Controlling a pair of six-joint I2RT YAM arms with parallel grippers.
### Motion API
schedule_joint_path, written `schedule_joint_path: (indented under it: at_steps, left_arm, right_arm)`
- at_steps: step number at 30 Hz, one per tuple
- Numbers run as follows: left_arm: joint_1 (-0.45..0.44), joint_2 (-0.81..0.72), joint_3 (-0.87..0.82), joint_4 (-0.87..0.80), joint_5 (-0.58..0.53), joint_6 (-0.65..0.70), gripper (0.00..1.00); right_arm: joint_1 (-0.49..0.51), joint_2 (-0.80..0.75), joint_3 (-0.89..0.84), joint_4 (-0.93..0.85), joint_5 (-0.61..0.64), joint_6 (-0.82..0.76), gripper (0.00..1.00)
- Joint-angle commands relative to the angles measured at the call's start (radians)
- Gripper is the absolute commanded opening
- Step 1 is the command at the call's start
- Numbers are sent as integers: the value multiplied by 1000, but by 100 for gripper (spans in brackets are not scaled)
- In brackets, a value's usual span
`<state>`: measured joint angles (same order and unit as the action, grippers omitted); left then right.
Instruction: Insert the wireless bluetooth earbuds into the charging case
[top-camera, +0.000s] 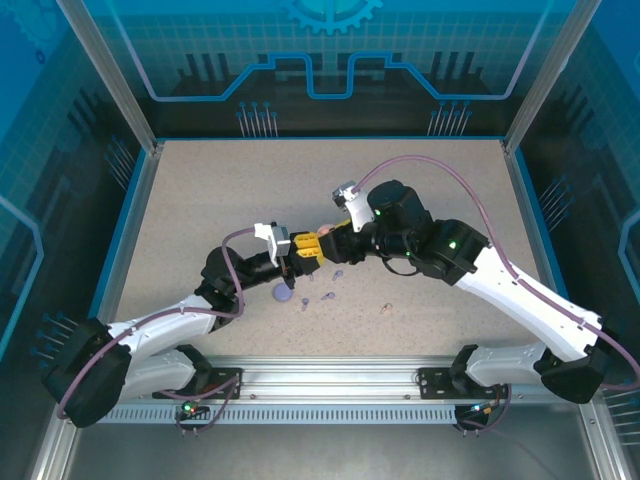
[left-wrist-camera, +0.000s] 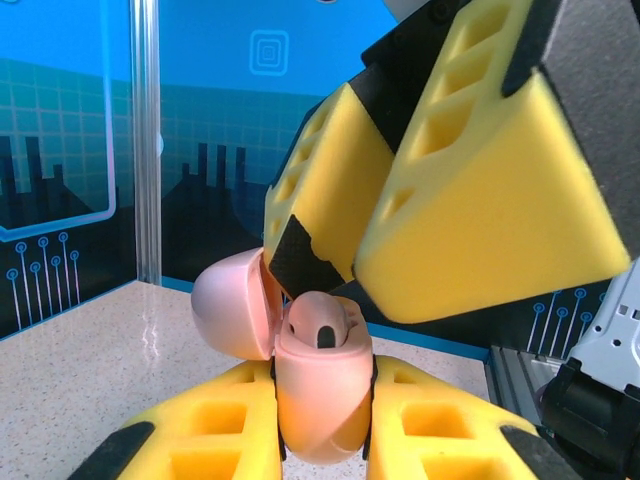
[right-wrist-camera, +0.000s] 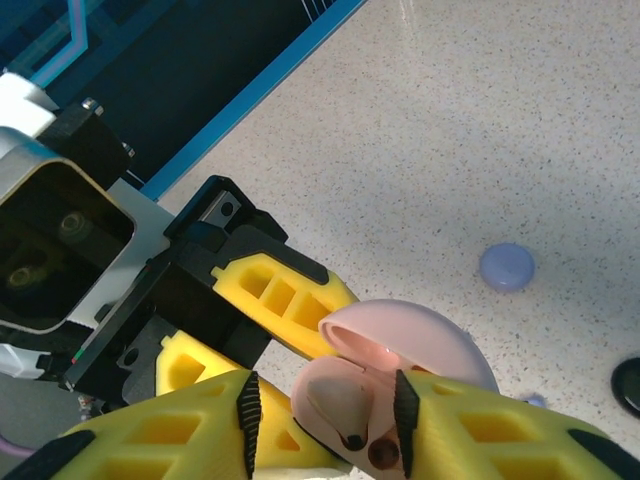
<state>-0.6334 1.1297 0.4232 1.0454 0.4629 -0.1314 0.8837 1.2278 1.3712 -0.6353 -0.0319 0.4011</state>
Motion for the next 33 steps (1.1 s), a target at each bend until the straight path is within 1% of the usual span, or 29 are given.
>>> schedule_joint_path:
  at_steps: [1, 6, 8, 10, 14, 16, 18, 21, 25, 33]
  left_arm:
    - [-8, -14, 11, 47, -7, 5, 16]
    - [-7, -23, 10, 44, -10, 6, 16]
    - [-8, -26, 9, 44, -12, 6, 16]
    - [-8, -30, 6, 43, -15, 9, 16]
    - [-7, -36, 2, 44, -16, 11, 16]
    - [-8, -39, 0, 46, -15, 11, 16]
    - [-7, -44, -1, 46, -15, 10, 16]
    - [-7, -50, 0, 45, -15, 10, 16]
    - [-8, -59, -3, 44, -15, 8, 16]
    - [-8, -68, -4, 41, -18, 11, 16]
  right_arm:
    - [11, -40, 24, -24, 28, -4, 46]
    - [-10, -110, 24, -91, 114, 14, 52]
    - [-35, -140, 8, -137, 153, 49, 54]
    - [-80, -170, -27, -193, 175, 103, 55]
    - [-191, -209, -147, -295, 178, 218, 54]
    - [-243, -204, -226, -335, 158, 267, 54]
    - [-269, -186, -294, -351, 140, 294, 53]
    - [-274, -152, -401, -333, 141, 334, 53]
    - [-278, -96, -527, -258, 78, 375, 52]
    - [-271, -15, -638, -139, 33, 448, 51]
